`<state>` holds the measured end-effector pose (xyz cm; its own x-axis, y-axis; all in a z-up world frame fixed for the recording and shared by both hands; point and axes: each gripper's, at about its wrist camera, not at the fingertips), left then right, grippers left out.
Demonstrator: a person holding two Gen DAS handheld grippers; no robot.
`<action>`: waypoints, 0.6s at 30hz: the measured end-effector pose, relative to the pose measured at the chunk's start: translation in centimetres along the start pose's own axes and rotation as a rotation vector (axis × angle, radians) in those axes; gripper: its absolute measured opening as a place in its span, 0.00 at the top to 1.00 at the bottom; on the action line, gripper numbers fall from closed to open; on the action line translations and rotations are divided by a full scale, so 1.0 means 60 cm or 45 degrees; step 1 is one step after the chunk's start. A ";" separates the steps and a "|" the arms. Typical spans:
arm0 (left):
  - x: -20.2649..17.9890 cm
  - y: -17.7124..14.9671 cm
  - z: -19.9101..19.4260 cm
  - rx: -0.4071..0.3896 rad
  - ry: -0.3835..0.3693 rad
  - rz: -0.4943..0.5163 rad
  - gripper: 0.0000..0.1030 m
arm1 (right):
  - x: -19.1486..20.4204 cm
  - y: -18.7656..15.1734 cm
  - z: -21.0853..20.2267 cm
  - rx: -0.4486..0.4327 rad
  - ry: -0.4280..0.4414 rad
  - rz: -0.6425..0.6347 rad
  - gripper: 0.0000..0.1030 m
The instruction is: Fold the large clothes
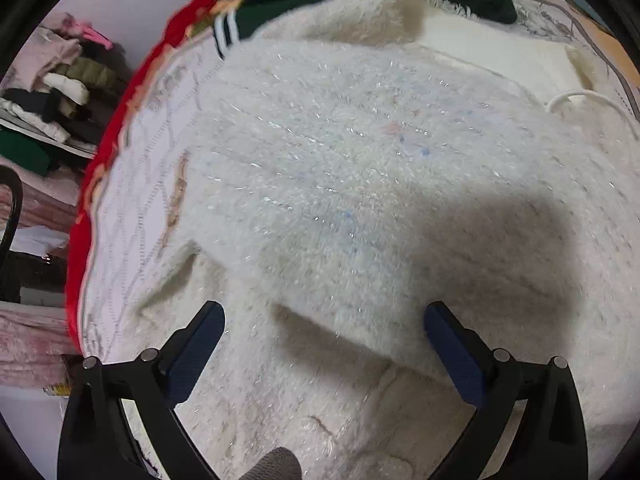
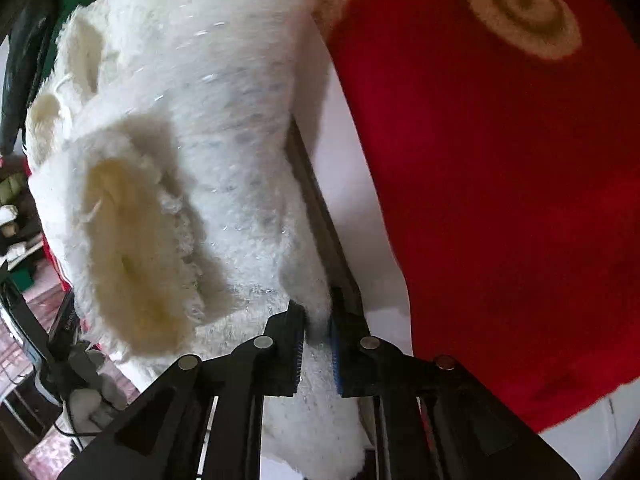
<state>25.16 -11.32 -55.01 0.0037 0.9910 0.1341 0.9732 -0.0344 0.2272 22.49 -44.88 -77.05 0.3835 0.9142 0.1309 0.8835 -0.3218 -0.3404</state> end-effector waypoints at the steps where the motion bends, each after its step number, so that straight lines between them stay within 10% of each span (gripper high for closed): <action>1: -0.002 -0.003 -0.008 -0.013 0.000 -0.018 0.00 | 0.005 -0.007 -0.021 -0.044 -0.036 -0.023 0.68; 8: 0.018 -0.062 -0.056 -0.068 -0.013 -0.260 0.00 | 0.062 -0.050 -0.154 -0.424 0.162 -0.105 0.25; 11: 0.026 -0.091 -0.037 -0.008 -0.021 -0.315 0.00 | 0.109 -0.017 -0.094 -0.324 0.135 -0.116 0.24; 12: 0.027 -0.100 -0.030 0.004 -0.026 -0.332 0.00 | 0.119 0.003 -0.085 -0.289 0.147 -0.102 0.28; 14: 0.031 -0.116 -0.015 0.023 -0.025 -0.346 0.00 | 0.148 0.023 -0.053 -0.247 0.123 -0.097 0.76; 18: 0.042 -0.135 0.006 0.033 -0.059 -0.385 0.00 | 0.144 -0.002 -0.129 -0.504 0.071 -0.187 0.84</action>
<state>17.37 -8.48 -56.86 -0.2770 0.9607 0.0196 0.9374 0.2657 0.2253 27.74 -38.86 -68.68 0.2504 0.9462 0.2050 0.9608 -0.2689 0.0676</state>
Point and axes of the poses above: each gripper's, at about its wrist camera, not at the fingertips, and z roughly the way its jaws point, x to its left, y to its top, and after that the axes turned 14 degrees about -y, right-handed
